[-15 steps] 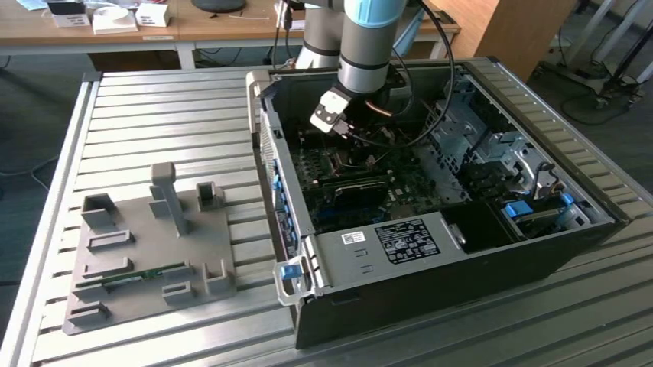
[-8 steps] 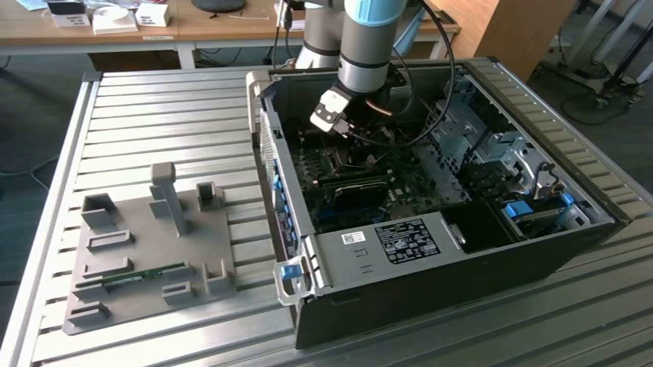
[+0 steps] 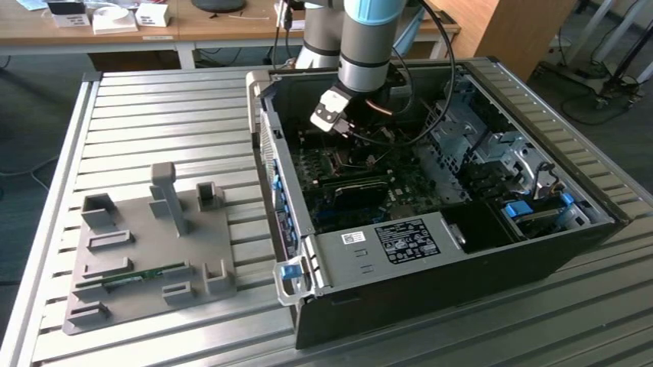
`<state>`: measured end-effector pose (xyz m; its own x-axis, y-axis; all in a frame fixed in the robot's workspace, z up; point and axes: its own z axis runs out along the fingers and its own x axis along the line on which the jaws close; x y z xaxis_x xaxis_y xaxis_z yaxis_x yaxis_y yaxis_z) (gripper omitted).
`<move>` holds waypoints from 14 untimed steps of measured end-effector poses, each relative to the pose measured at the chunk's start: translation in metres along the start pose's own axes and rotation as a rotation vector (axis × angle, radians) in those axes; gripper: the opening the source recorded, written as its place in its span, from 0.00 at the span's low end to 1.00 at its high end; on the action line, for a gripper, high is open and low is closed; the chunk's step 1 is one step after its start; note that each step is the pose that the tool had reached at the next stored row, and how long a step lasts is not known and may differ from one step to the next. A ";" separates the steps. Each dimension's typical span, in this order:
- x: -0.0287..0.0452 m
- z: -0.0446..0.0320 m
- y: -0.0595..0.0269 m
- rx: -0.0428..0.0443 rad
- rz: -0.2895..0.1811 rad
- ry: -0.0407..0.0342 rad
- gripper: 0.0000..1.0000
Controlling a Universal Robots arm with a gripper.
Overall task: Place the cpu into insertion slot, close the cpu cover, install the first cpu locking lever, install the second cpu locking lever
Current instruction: 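Place the cpu into insertion slot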
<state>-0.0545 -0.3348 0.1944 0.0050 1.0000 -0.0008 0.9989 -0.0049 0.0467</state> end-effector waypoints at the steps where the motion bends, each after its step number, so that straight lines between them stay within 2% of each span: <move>1: 0.0000 0.0000 0.0000 0.0000 0.000 -0.0001 0.54; 8: 0.0001 0.0007 0.0000 -0.0075 -0.002 0.0012 0.54; 14: 0.0000 0.0010 -0.0001 -0.0078 -0.003 0.0010 0.54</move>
<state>-0.0545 -0.3349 0.1934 0.0023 1.0000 0.0000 0.9985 -0.0023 0.0545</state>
